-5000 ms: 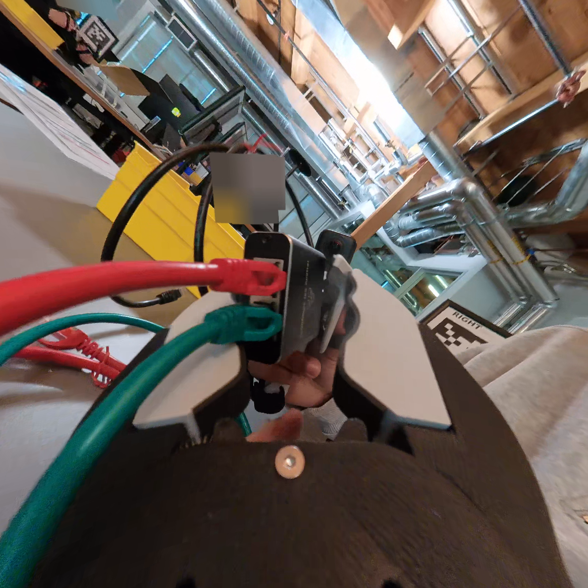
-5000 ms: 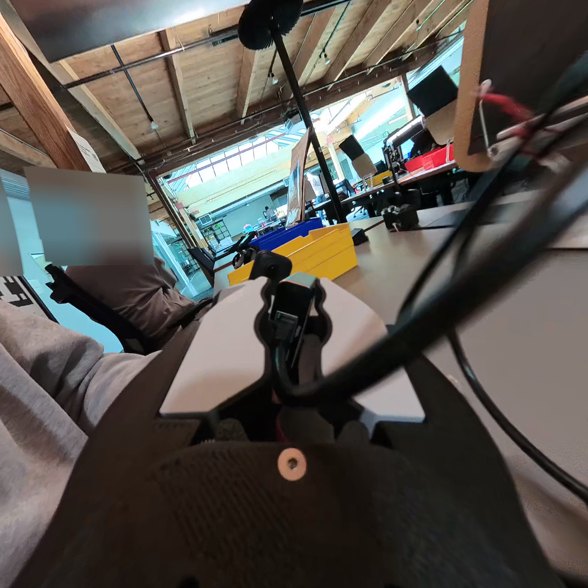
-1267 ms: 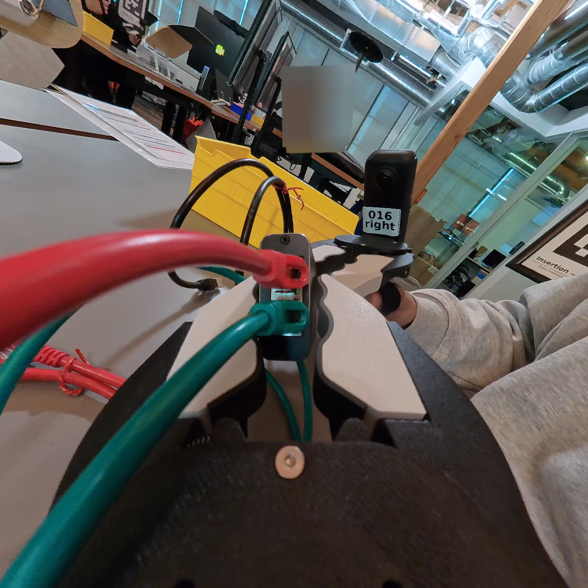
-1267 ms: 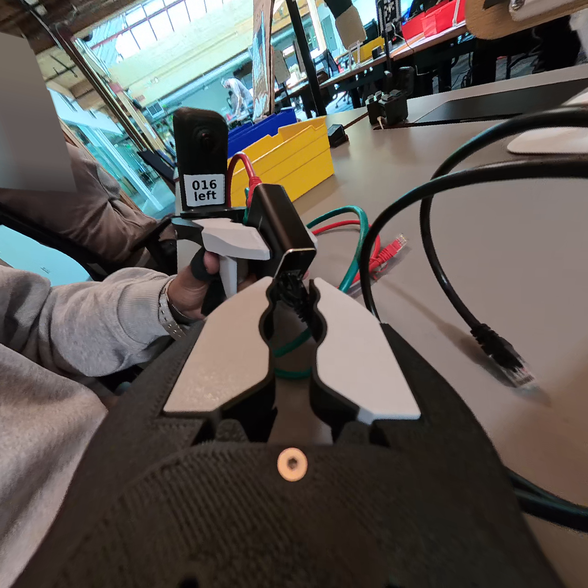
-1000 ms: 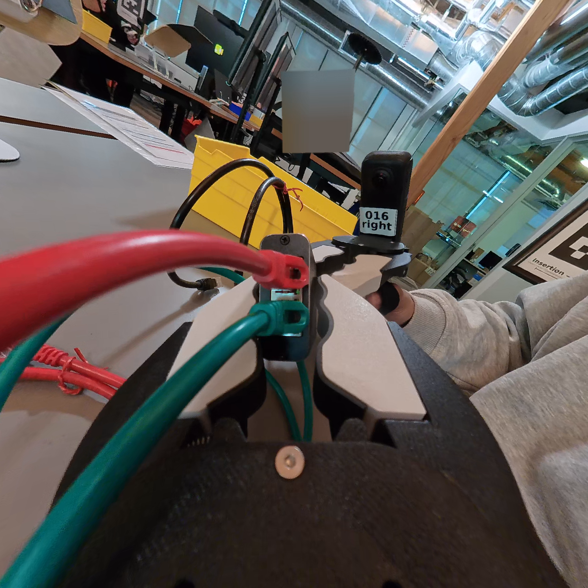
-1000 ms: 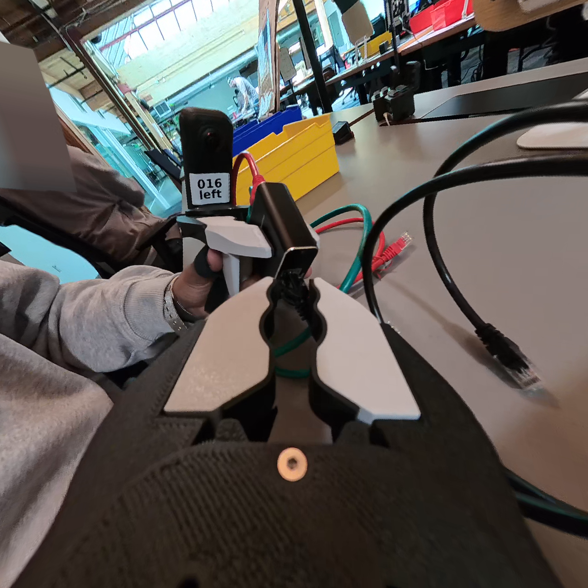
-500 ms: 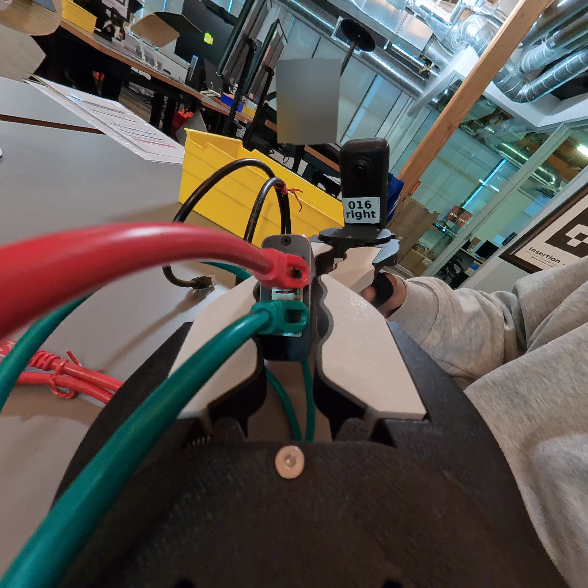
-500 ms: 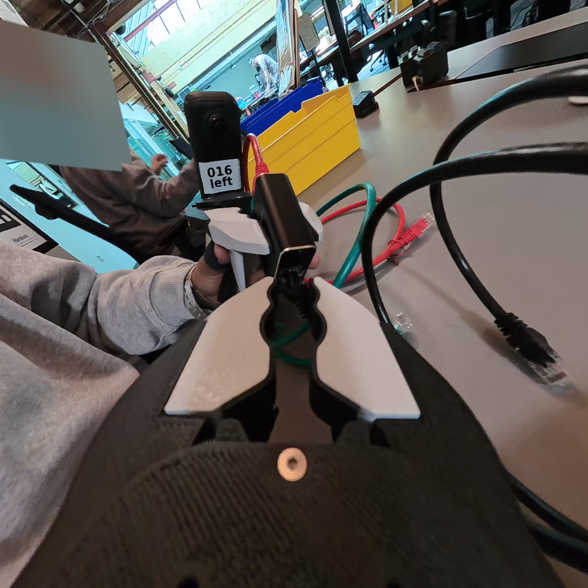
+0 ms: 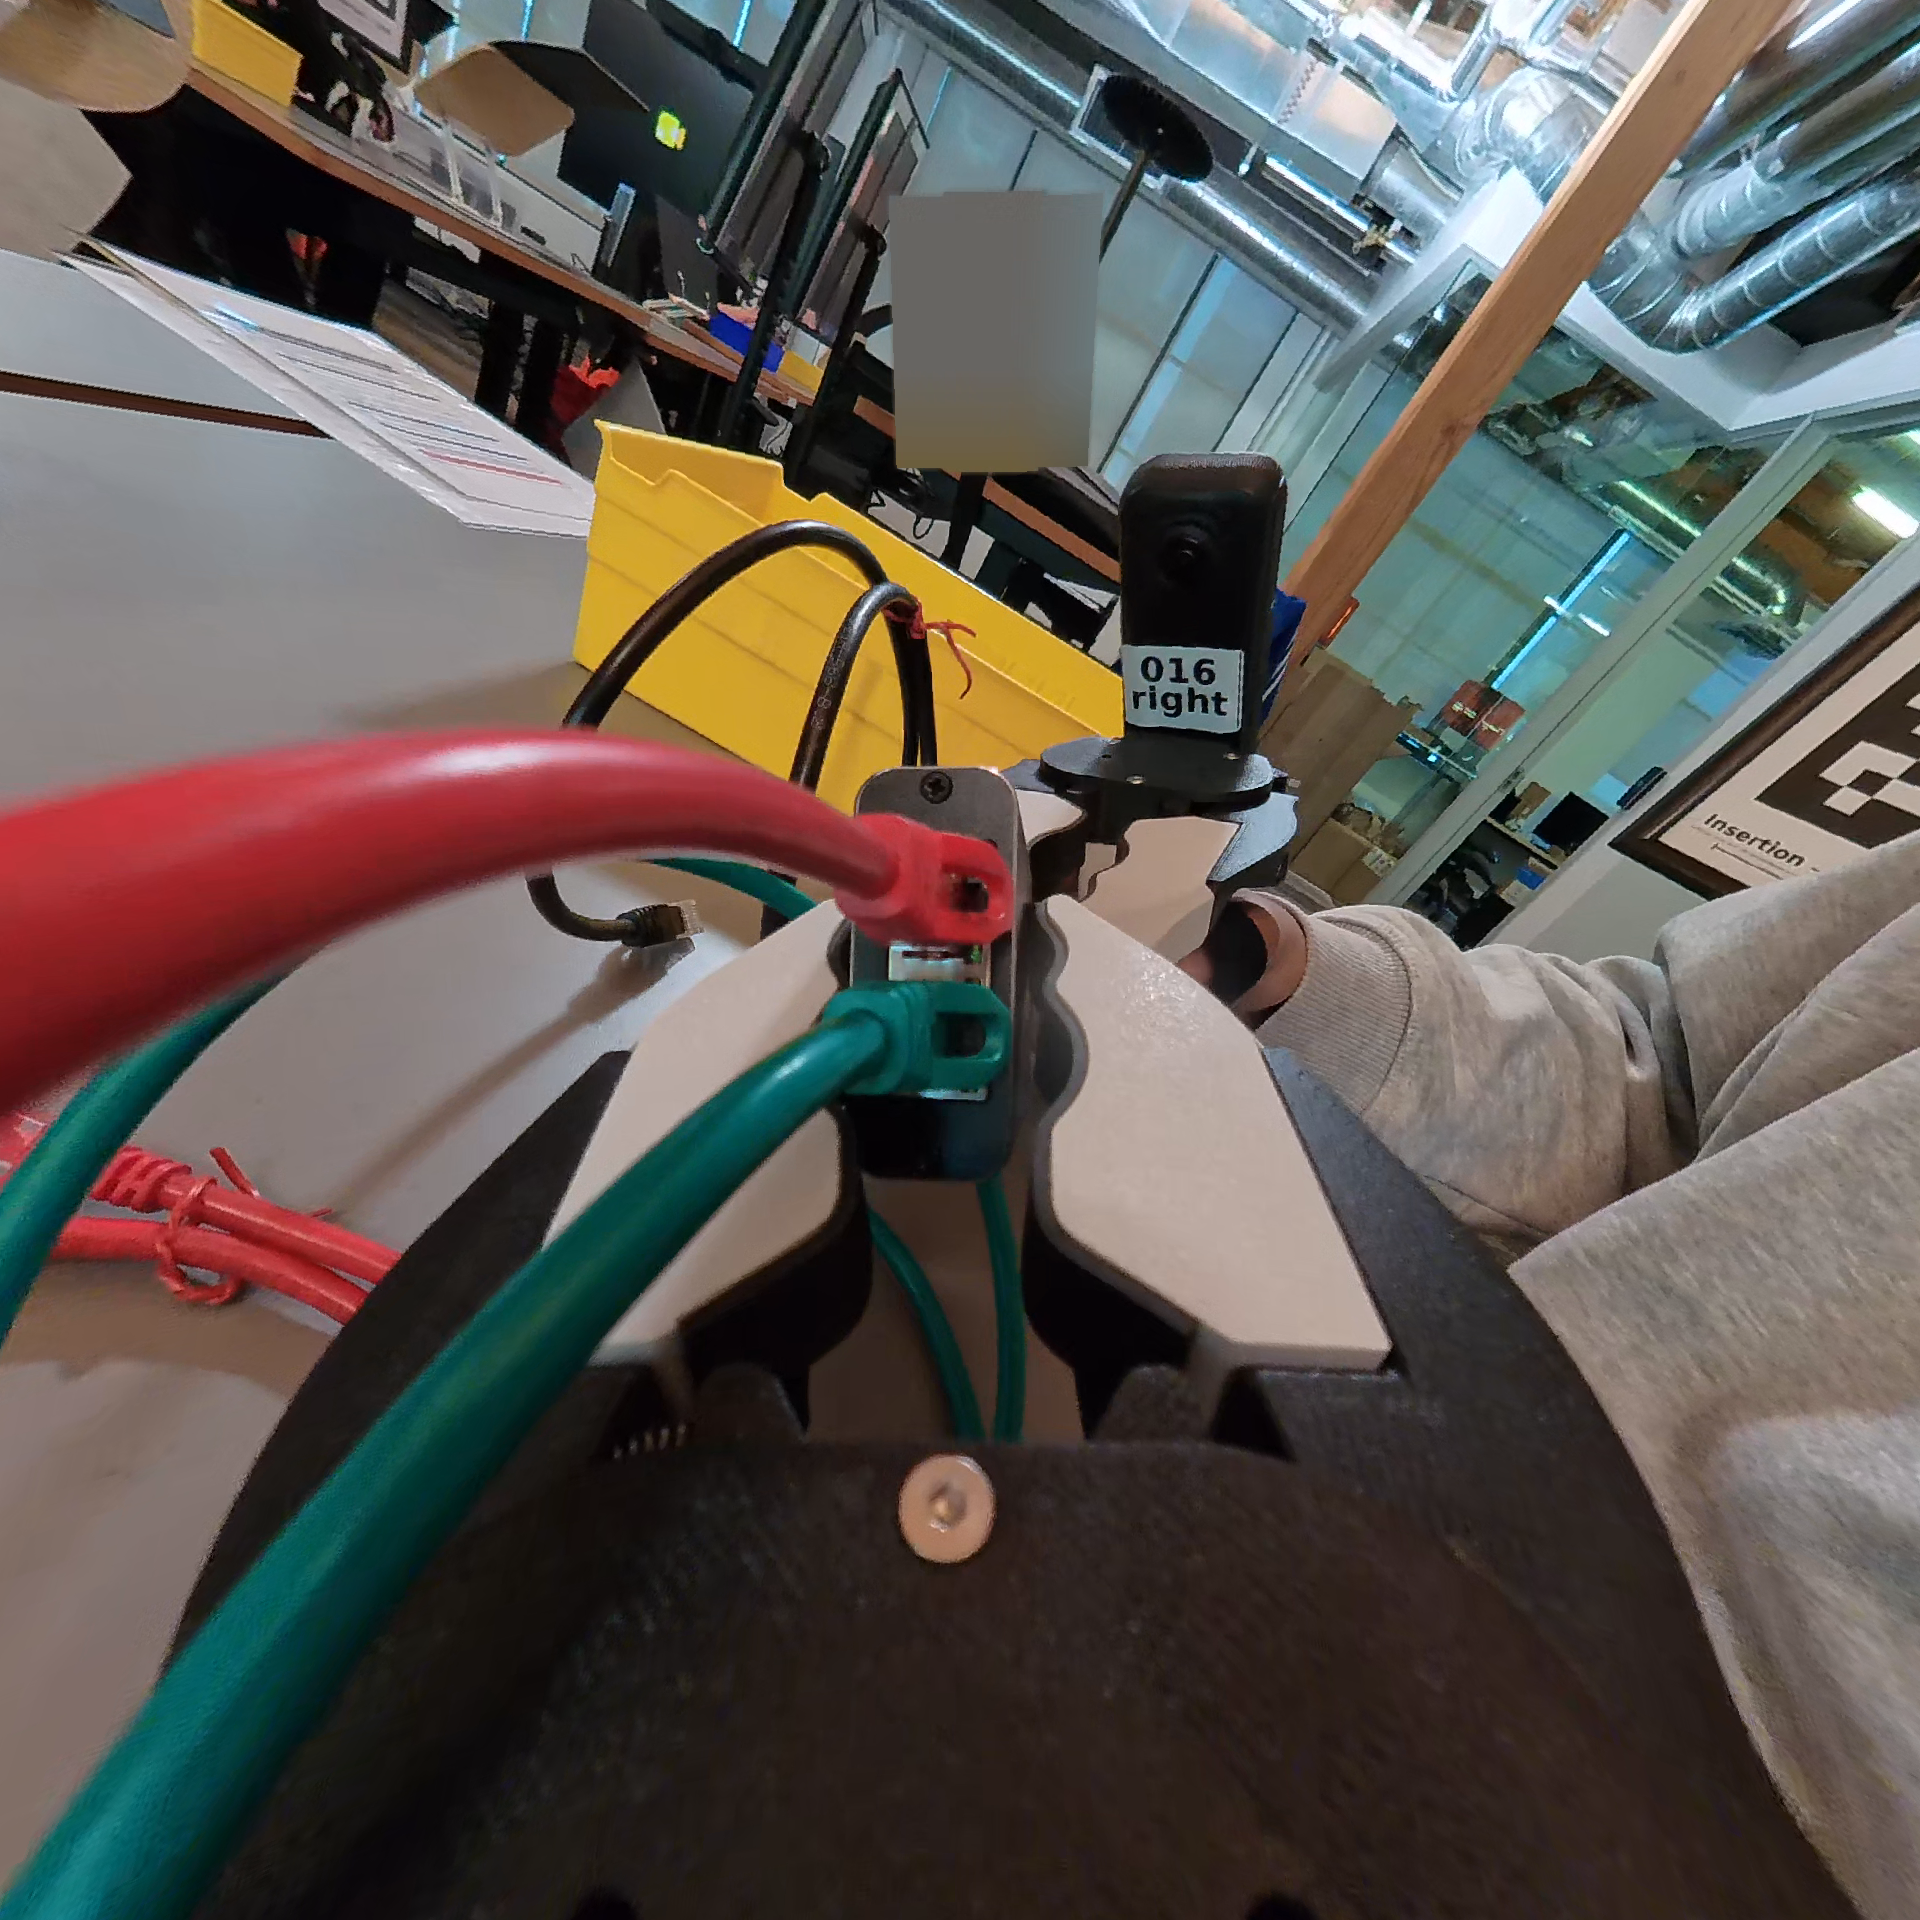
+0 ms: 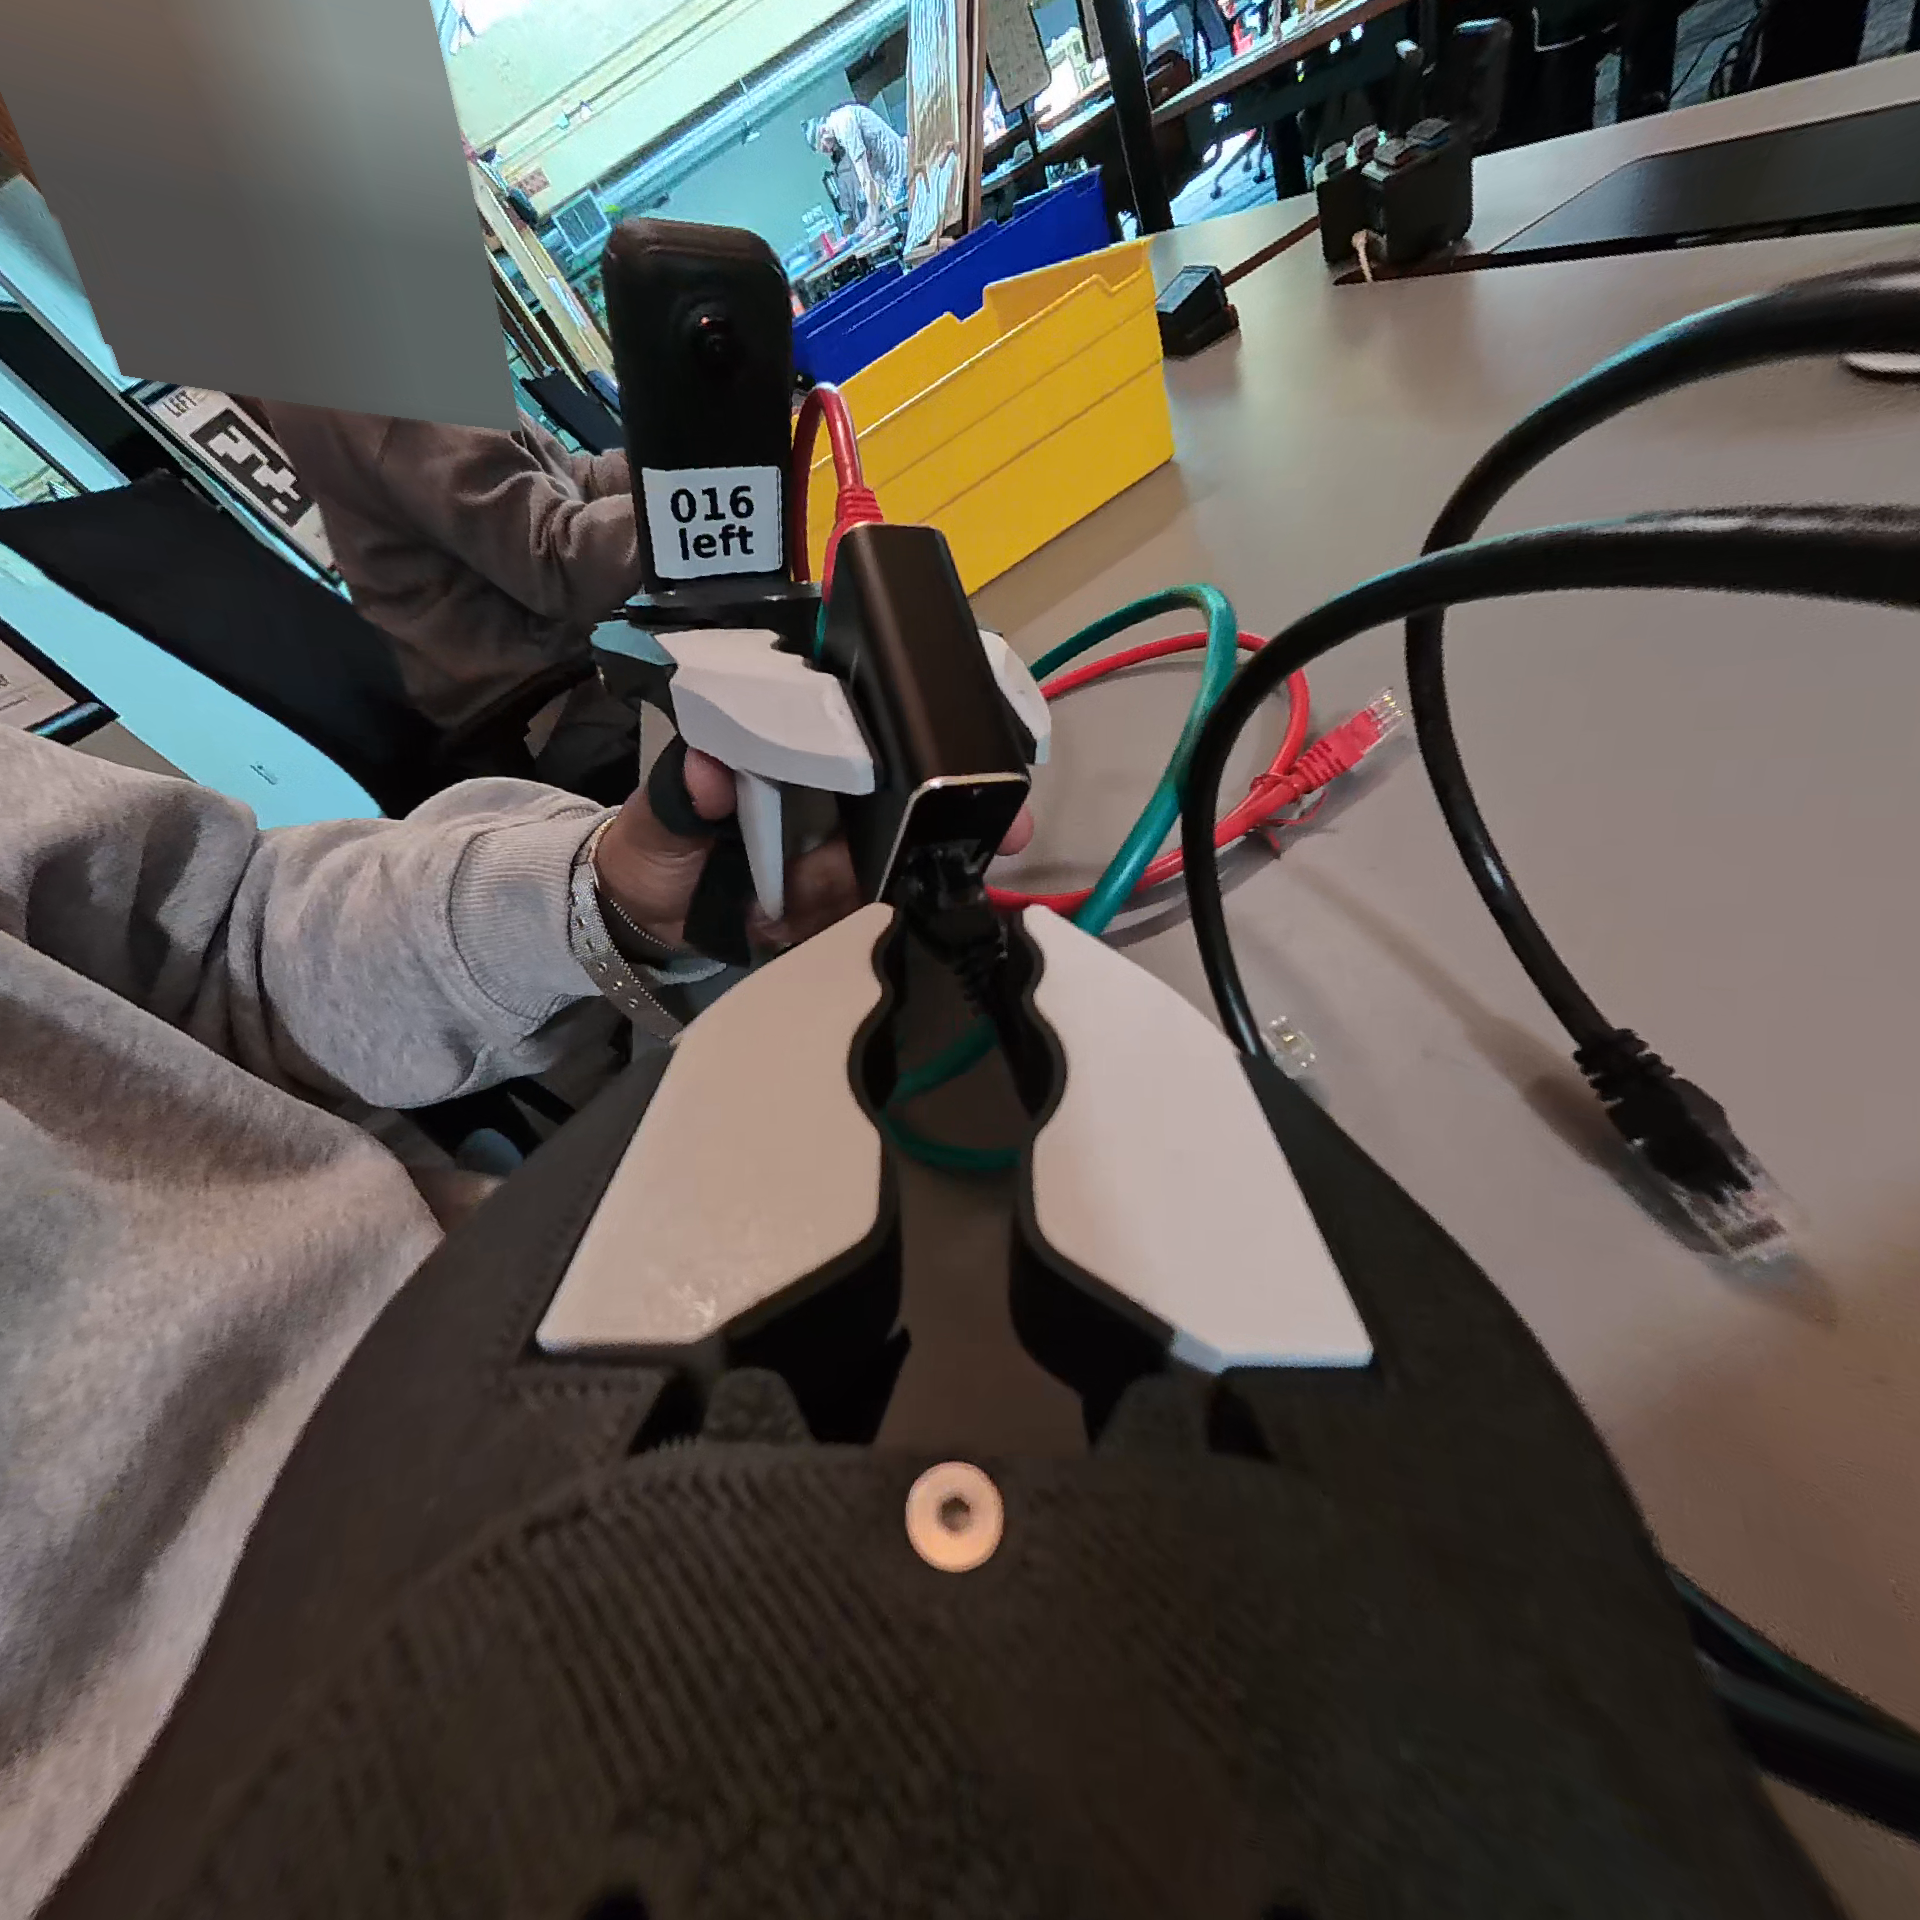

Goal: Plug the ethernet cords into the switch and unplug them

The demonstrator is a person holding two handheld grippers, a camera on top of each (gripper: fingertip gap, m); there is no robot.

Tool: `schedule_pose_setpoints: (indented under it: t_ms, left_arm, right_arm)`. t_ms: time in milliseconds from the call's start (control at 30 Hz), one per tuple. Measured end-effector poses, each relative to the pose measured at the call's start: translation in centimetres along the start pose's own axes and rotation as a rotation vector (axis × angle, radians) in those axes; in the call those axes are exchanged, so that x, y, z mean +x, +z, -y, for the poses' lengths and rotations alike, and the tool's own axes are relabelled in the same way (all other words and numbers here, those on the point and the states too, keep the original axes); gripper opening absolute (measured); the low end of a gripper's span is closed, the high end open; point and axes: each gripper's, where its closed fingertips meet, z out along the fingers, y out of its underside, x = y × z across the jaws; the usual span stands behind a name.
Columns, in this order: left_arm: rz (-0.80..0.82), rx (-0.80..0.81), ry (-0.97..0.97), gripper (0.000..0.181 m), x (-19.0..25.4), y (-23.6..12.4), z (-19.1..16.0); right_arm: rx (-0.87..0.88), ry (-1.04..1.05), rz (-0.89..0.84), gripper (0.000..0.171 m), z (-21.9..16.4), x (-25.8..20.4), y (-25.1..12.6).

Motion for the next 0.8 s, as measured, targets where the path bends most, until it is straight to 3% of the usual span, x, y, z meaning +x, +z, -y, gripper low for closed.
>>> schedule_pose_setpoints:
  t_ms: [800]
  left_arm:
    - [-0.01,-0.026,-0.061,0.028,-0.47,0.15,-0.43]
  right_arm:
    - [-0.002,0.092,0.012,0.018,-0.44,0.35,0.19]
